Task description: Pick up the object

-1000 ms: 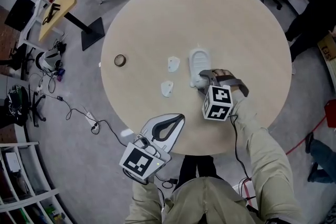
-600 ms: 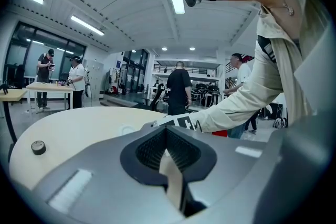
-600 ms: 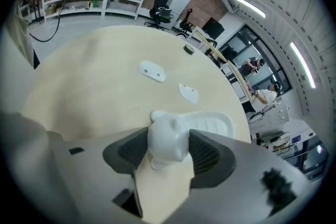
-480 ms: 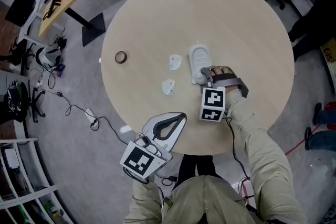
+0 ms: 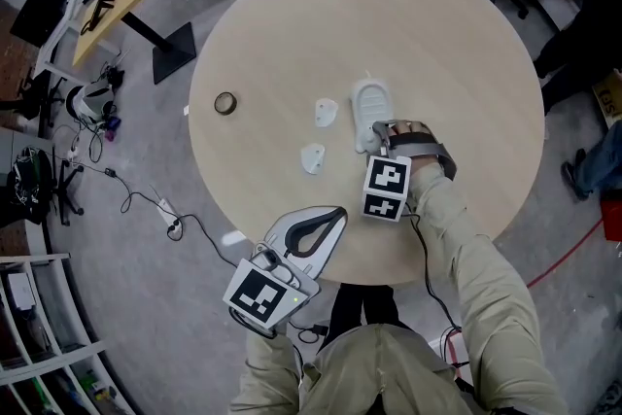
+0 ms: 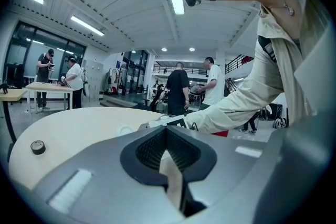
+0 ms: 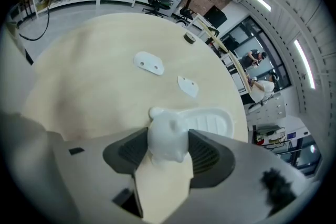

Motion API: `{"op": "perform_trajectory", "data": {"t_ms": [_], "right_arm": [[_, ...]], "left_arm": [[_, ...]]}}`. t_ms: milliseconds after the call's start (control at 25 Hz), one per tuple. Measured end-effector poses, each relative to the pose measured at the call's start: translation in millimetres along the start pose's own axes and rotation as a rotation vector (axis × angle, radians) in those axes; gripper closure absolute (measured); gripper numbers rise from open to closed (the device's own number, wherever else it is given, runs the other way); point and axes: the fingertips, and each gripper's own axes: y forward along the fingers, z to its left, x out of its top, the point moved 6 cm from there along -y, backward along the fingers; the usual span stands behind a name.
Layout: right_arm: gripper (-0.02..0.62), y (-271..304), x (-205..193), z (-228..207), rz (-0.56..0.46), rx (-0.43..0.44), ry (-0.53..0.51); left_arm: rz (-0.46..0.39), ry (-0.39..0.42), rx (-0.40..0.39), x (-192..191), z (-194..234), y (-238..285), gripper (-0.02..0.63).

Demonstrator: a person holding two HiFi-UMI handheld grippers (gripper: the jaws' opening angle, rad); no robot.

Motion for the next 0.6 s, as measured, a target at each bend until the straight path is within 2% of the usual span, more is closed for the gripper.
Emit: {"op": "perform_trajectory", "data": {"t_ms": [120, 280, 440, 600], "right_arm": [[0.351, -7.9, -0.5, -3.2, -0.044, 0.001, 0.068], [0.351, -27.4, -9.5, -13.7, -0.152, -0.001, 0.261], [0.351, -60.2, -22.2, -25.3, -0.318, 0.003, 0.539], [0.351, -98.7, -38.6, -26.3, -0.573, 0.014, 0.914]], "left_arm": [[-0.006, 0.003, 0.002, 4.5, -1.5, -2.2, 0.6], [-0.015, 0.003, 0.011, 5.1, -3.5, -3.9, 0.6], [-0.027, 0.017, 0.012, 9.6, -3.1, -5.0, 0.6], [-0.041, 0.042, 0.001, 17.1, -3.6, -8.4, 0.6]]}}
